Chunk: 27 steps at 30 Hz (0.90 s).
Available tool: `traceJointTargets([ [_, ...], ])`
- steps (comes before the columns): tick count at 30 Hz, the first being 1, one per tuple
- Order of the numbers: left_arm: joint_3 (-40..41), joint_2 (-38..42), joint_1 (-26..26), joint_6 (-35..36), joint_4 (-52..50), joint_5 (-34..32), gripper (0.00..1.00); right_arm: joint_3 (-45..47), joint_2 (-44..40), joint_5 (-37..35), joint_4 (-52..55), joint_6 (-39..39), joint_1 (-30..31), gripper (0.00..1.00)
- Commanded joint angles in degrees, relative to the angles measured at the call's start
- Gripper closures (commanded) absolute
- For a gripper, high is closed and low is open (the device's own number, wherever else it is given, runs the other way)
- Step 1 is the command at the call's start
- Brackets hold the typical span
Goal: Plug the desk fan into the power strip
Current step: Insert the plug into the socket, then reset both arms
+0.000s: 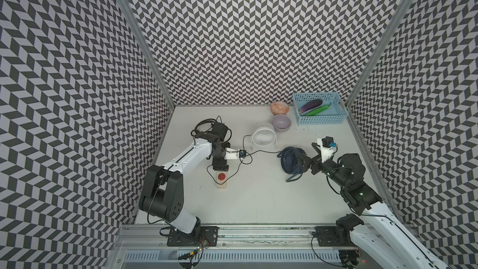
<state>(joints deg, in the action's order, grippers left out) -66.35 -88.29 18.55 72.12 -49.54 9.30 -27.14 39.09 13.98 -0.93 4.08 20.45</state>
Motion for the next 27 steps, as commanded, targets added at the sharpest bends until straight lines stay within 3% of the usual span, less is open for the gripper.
traceJointTargets([
  [1,-2.5,4.5,-1.1,-3.7,1.4,7.3,0.11,-0.2,0.3,-1.7,-3.7,0.2,0.0,0.0],
  [9,4.7,13.7,-4.4,-19.8,23.3,10.0,0.0,-1.0,3.0,-12.4,-8.4,4.7,0.0,0.0],
  [16,11.0,16.3,-9.3,-40.3,42.0,5.4,0.0,1.9,4.6,-21.9,-17.7,2.3,-0.1,0.0],
  [22,18.3,15.2,-13.2,-53.8,53.1,-0.9,0.0,3.6,7.9,-29.1,-24.2,0.0,-1.4,0.0],
  [25,22.0,14.2,-17.3,-57.3,58.4,3.1,0.0,3.2,9.5,-31.8,-25.2,-1.0,-1.9,0.0],
  [27,23.7,12.9,-21.9,-60.9,61.1,9.3,0.0,3.2,10.7,-34.0,-26.3,-2.8,-2.3,0.0],
])
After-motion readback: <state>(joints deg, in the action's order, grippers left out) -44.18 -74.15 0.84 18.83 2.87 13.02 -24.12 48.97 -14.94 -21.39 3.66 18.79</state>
